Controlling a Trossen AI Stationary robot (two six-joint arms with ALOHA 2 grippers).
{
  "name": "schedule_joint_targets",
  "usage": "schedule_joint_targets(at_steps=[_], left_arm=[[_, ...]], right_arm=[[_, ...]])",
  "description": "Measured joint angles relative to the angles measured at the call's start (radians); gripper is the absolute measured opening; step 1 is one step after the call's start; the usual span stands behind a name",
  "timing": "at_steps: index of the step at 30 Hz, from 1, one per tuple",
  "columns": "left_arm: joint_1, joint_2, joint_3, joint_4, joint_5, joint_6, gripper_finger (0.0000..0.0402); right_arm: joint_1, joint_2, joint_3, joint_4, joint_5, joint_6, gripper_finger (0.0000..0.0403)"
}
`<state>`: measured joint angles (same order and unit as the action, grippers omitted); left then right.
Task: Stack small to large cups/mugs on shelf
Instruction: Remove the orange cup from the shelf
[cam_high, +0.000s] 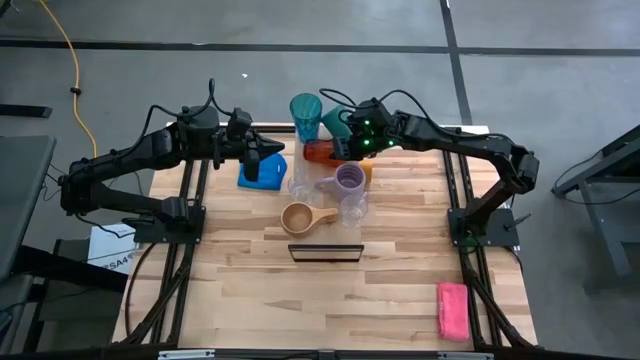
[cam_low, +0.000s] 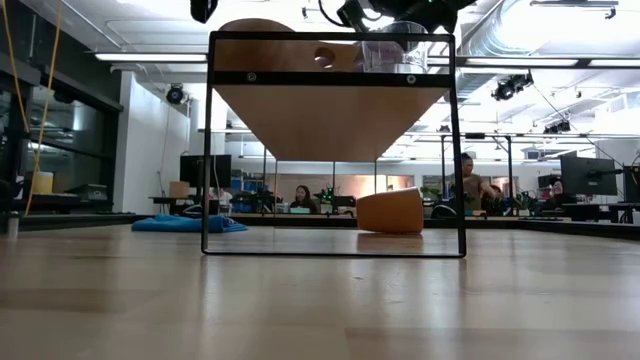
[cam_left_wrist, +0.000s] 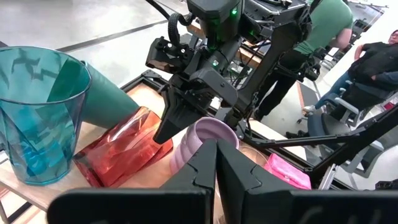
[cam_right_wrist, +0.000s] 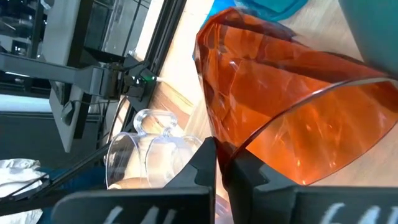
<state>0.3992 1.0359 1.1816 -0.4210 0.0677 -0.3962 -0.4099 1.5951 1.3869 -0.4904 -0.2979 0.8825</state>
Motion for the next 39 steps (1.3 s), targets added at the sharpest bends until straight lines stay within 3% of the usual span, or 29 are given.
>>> schedule_joint_targets(at_steps=[39], left_arm=[[0.0, 0.0, 0.0, 0.0, 0.0, -0.002, 0.0001]], right_arm=[[0.0, -0.038, -0.001, -0.021, -0.061, -0.011, 0.0001]])
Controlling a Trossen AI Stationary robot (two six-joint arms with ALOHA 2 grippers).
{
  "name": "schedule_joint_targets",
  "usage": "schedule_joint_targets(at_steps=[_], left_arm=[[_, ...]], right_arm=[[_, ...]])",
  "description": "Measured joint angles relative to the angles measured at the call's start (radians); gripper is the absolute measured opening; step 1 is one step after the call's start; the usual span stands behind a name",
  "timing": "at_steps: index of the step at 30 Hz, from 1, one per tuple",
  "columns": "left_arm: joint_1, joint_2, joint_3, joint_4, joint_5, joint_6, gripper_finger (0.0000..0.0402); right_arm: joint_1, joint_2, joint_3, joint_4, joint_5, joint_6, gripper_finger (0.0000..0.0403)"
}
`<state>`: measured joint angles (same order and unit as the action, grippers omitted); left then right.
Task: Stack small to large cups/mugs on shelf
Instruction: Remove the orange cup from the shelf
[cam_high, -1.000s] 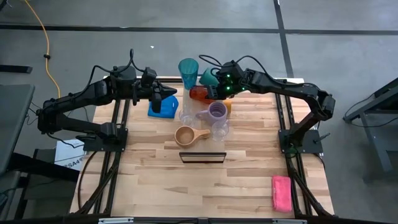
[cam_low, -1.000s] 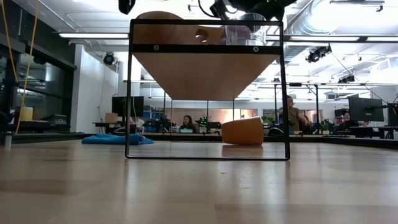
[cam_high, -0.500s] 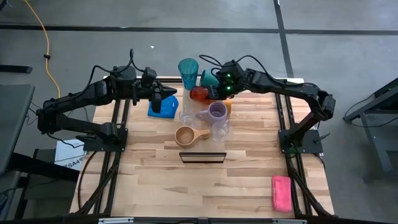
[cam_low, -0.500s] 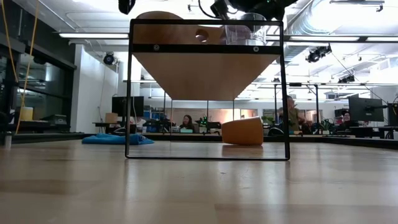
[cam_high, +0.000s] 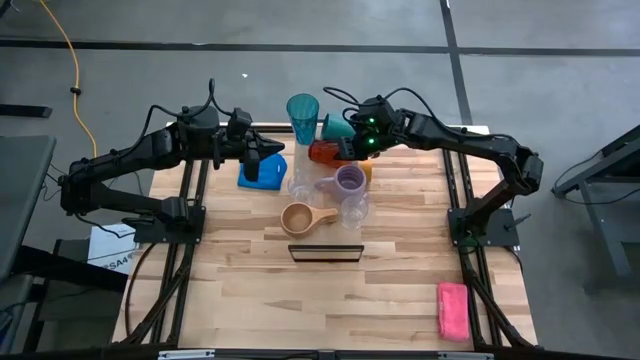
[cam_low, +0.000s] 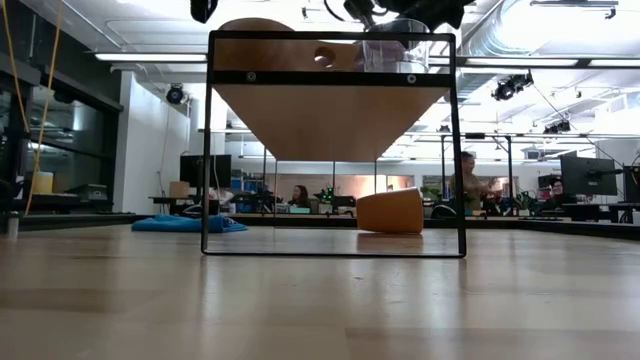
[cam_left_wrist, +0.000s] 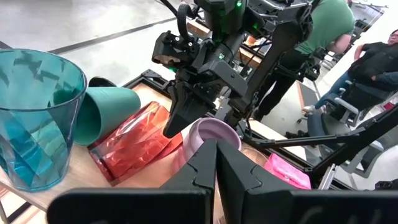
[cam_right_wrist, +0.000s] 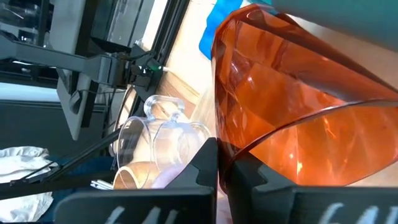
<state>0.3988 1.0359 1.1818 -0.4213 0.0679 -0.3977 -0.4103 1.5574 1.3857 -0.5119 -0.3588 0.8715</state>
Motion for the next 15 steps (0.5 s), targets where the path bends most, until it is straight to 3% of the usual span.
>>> schedule_joint_targets(at_steps=[15], left_arm=[[0.0, 0.0, 0.0, 0.0, 0.0, 0.0, 0.0001]], right_arm=[[0.0, -0.029, 0.0, 0.015, -0.004, 0.001, 0.0]])
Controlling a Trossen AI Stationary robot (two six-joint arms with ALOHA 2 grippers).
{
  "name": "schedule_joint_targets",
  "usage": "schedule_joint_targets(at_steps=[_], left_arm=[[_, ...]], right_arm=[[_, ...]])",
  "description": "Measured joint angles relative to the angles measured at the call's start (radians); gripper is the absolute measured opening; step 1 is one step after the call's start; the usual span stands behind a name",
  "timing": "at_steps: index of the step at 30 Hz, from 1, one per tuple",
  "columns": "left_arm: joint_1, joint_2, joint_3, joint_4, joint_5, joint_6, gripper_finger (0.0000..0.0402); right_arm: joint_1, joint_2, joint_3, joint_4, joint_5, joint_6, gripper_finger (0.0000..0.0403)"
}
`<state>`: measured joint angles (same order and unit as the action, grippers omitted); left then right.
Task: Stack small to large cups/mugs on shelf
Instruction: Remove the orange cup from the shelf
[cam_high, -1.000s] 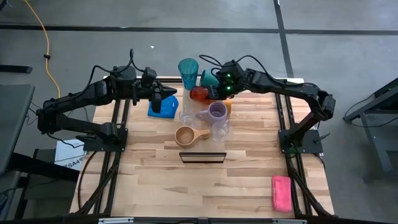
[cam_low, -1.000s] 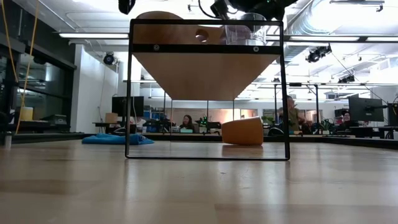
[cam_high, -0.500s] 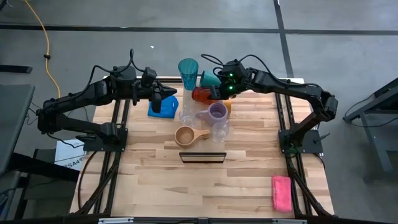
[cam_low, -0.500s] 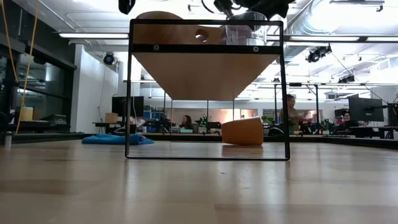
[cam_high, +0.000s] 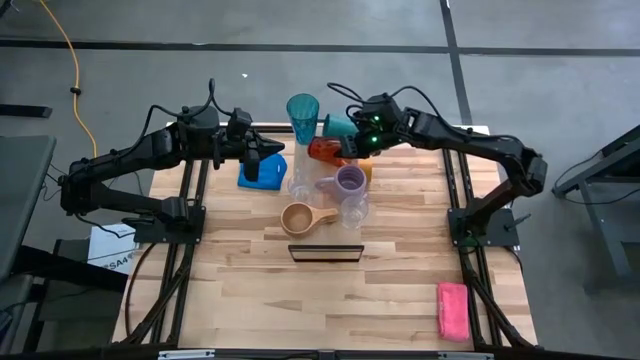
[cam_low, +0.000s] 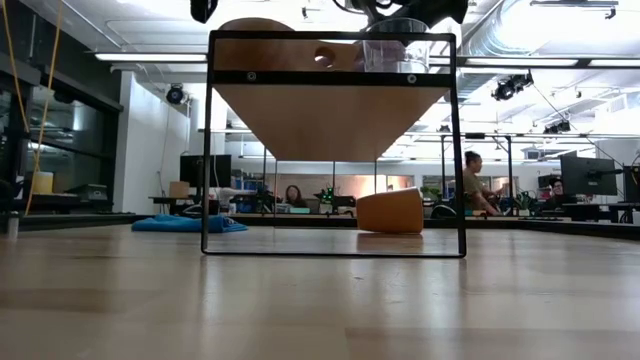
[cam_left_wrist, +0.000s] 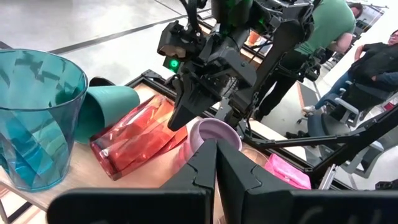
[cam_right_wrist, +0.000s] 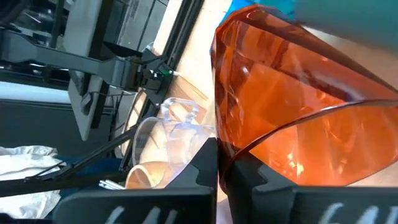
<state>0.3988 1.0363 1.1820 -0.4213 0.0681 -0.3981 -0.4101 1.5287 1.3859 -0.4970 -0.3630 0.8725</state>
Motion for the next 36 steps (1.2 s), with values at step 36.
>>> schedule_joint_targets(at_steps=[36], left_arm=[[0.0, 0.0, 0.0, -0.001, 0.0, -0.004, 0.0001]], right_arm=[[0.001, -0.063, 0.002, 0.025, -0.048, -0.02, 0.0]])
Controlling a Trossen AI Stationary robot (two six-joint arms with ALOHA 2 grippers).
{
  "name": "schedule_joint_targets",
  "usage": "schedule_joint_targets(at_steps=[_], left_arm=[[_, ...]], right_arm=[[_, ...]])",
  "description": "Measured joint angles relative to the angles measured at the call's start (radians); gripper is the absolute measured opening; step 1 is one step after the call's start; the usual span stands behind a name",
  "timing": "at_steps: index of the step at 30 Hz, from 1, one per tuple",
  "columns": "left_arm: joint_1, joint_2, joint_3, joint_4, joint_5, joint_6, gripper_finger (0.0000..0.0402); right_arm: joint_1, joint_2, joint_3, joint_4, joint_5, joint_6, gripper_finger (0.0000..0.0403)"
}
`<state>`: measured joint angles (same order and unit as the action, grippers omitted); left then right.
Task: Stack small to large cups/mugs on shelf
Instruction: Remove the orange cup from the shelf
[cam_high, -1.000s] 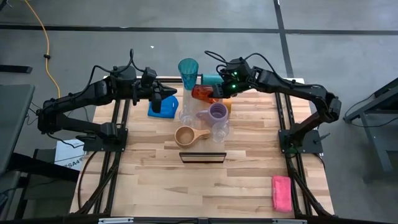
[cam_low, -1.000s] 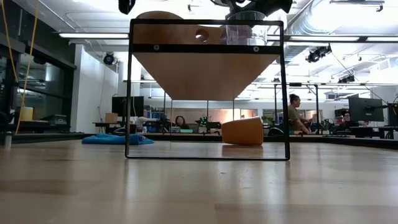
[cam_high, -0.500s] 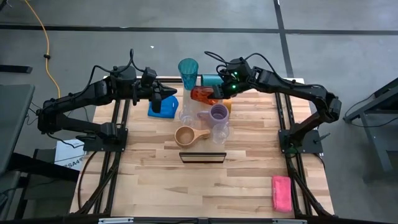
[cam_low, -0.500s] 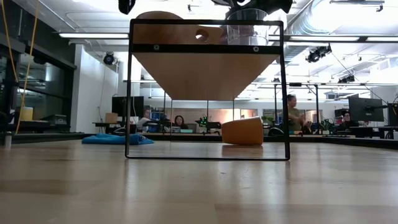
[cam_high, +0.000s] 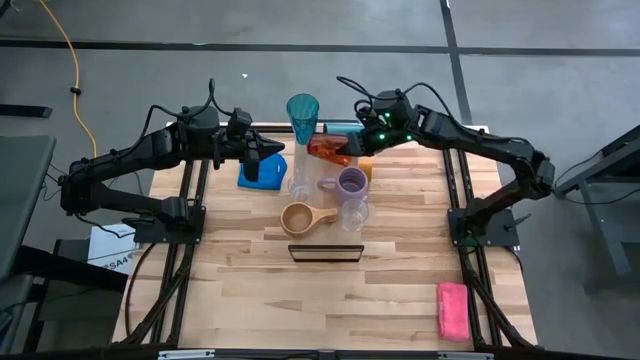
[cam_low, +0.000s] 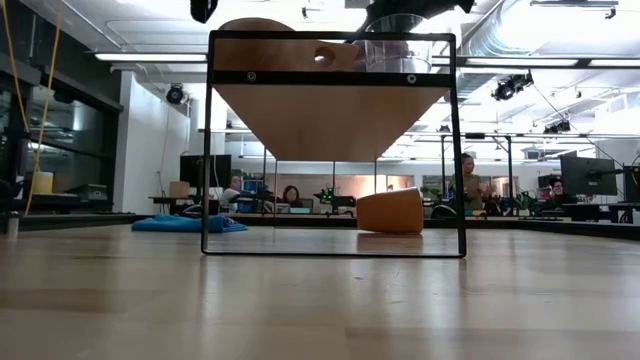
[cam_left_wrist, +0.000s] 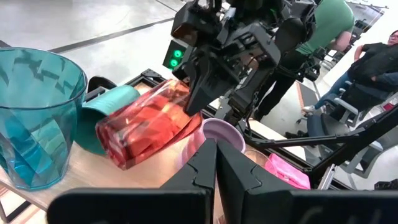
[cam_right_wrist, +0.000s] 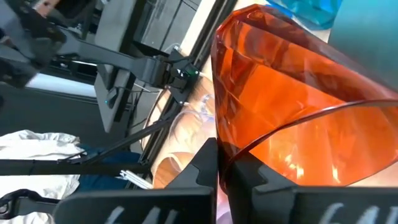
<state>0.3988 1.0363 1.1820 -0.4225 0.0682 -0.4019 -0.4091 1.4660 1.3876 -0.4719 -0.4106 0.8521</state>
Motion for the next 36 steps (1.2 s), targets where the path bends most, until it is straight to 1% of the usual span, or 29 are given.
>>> schedule_joint_targets(at_steps=[10, 15, 18, 21, 24, 29, 33, 35, 36], left_arm=[[0.0, 0.0, 0.0, 0.0, 0.0, 0.0, 0.0001], [0.0, 0.0, 0.0, 0.0, 0.0, -0.002, 0.0001], [0.0, 0.0, 0.0, 0.0, 0.0, -0.008, 0.0001], [0.0, 0.0, 0.0, 0.0, 0.0, -0.023, 0.0001], [0.0, 0.0, 0.0, 0.0, 0.0, -0.025, 0.0001], [0.0, 0.0, 0.0, 0.0, 0.0, -0.025, 0.0001], [0.0, 0.0, 0.0, 0.0, 0.0, -0.025, 0.0], [0.0, 0.0, 0.0, 0.0, 0.0, -0.024, 0.0], [0.0, 0.0, 0.0, 0.0, 0.0, -0.024, 0.0]], right_arm=[[0.0, -0.076, 0.0, 0.001, 0.0, -0.023, 0.0], [0.0, -0.191, 0.0, -0.009, -0.027, -0.05, 0.0], [0.0, -0.28, 0.0, -0.072, -0.036, -0.049, 0.0], [0.0, -0.37, 0.001, -0.221, -0.036, -0.04, 0.0], [0.003, -0.45, 0.001, -0.422, -0.039, -0.01, 0.0], [0.04, -0.544, 0.001, -0.742, -0.055, 0.066, 0.0], [0.088, -0.559, 0.001, -0.98, -0.057, 0.125, 0.0], [0.108, -0.539, 0.0, -1.088, -0.049, 0.137, 0.0], [0.117, -0.525, -0.003, -1.11, -0.038, 0.137, 0.0]])
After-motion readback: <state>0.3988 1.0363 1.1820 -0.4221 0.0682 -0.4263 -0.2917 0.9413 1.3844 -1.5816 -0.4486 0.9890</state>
